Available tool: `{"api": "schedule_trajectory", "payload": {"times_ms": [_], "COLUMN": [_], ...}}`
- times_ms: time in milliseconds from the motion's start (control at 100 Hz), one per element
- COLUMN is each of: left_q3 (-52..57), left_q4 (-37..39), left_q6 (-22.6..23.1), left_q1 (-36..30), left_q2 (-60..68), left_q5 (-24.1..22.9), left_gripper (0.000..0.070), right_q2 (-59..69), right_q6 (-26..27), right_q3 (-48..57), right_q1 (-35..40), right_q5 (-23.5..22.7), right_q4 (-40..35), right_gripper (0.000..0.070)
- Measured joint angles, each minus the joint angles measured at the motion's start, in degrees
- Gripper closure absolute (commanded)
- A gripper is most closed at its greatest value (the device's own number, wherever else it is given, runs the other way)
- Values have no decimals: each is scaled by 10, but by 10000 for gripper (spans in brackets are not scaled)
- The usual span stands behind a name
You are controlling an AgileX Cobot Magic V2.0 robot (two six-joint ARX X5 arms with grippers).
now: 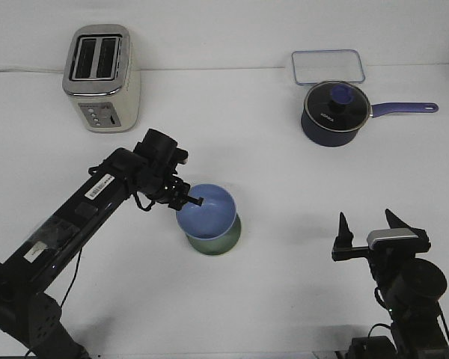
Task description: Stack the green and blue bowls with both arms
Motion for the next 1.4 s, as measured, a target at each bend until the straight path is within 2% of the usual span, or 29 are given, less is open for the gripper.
{"api": "schedule_trajectory", "payload": {"times_ms": [360, 560, 920, 1090, 1300, 1400], "left_q3": [0, 0, 0, 0, 0, 0], "left_q4": [-2, -2, -1, 8, 40, 50], "left_q6": [5, 5, 12, 19, 24, 24], "left_q1": [-27, -27, -24, 8, 78, 121], "left_q2": [13, 14, 13, -24, -152, -200], "left_q5": [4, 4, 28, 26, -38, -43], "left_gripper": [678, 512, 510, 510, 509, 509], "right_q2": [0, 0, 0, 0, 0, 0], "right_q6": [0, 0, 0, 0, 0, 0], "right_q3": [0, 0, 0, 0, 0, 0], "right_q1": [0, 0, 0, 0, 0, 0], "right_q5": [0, 0, 0, 0, 0, 0], "right_q4": [2, 2, 2, 2, 2, 2], "right_gripper": [44, 44, 44, 44, 44, 44]}}
